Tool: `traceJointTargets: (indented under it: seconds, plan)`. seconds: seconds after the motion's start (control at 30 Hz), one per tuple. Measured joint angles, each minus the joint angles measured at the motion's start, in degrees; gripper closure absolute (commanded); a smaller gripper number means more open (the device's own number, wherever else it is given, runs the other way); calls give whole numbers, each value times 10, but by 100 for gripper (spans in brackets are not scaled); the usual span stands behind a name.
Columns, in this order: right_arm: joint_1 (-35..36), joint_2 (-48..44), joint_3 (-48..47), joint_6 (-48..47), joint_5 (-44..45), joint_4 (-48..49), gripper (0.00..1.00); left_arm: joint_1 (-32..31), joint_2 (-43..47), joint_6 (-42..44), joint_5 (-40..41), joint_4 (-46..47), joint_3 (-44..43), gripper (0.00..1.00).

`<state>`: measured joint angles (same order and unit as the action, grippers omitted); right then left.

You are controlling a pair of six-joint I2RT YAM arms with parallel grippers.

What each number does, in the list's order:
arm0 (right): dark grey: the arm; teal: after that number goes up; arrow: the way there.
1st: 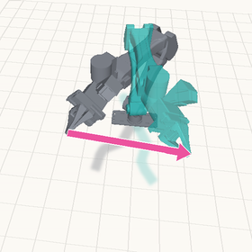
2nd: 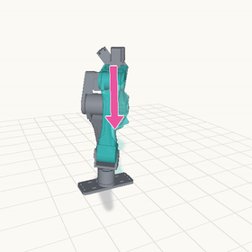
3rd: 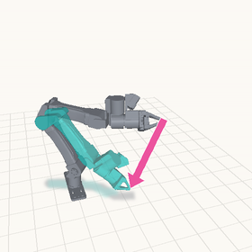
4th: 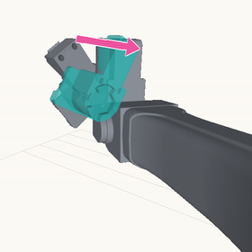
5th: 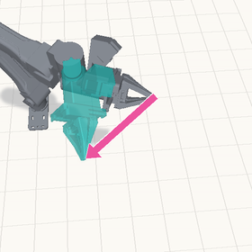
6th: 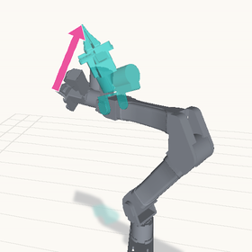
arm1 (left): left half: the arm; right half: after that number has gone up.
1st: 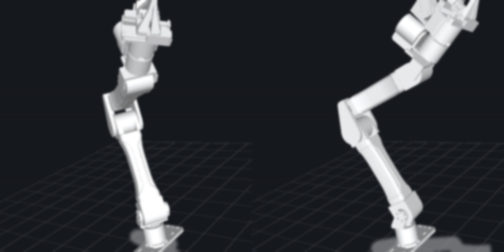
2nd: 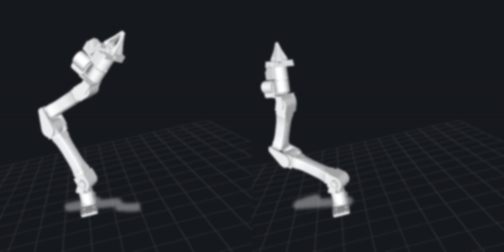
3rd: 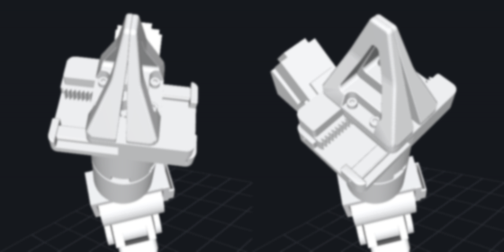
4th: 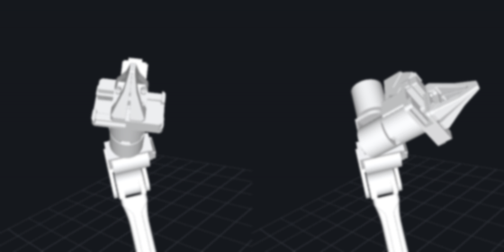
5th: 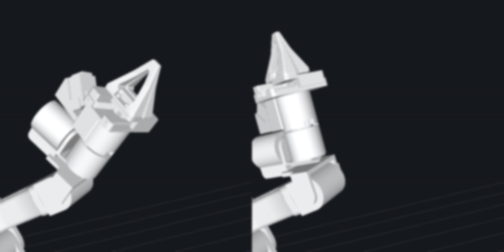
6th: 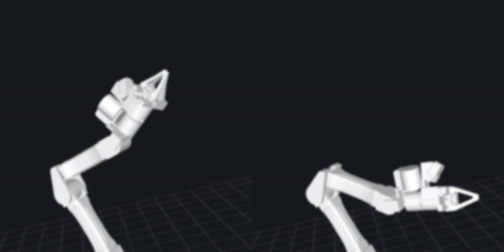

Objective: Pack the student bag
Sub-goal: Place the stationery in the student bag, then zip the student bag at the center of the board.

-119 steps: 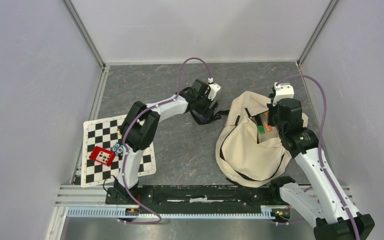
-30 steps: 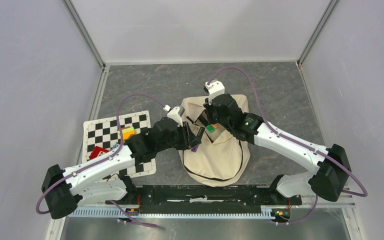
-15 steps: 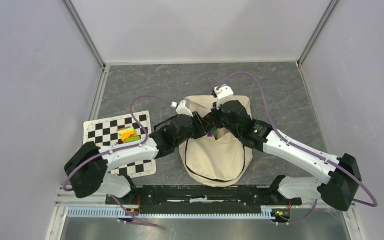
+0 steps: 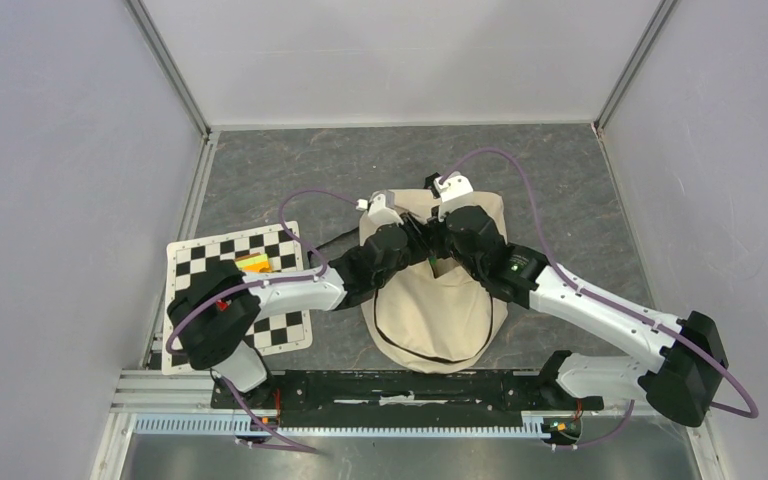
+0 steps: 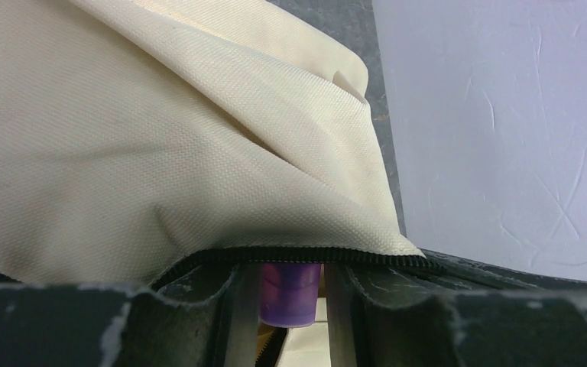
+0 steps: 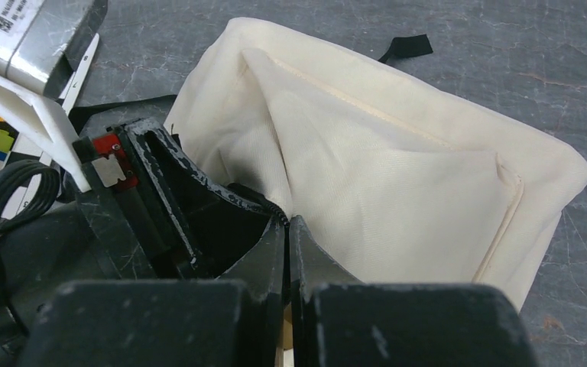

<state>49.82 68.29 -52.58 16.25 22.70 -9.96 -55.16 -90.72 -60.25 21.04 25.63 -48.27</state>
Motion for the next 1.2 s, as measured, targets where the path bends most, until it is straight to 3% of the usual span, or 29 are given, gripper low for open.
traceJointTargets:
  seconds: [0.13, 0.3, 0.6, 0.83, 1.0, 1.2]
  plan:
    - [-1, -1, 1, 0, 7, 0, 100, -2, -7, 0, 9, 6, -3, 44]
    - [-1, -8, 3, -3, 14, -1, 100, -2, -7, 18, 16, 5, 2, 28]
    - [0, -17, 3, -11, 21, -21, 100, -1, 56, 128, -3, -39, 20, 20]
    - [0, -22, 19, -8, 21, -14, 100, -17, 232, 202, -47, -124, 52, 11]
    - [0, -28, 63, 3, 3, -2, 100, -12, 330, 207, -26, -233, 68, 3]
    - [0, -36, 145, 33, -27, 9, 100, 40, 332, 200, -68, -323, 71, 5]
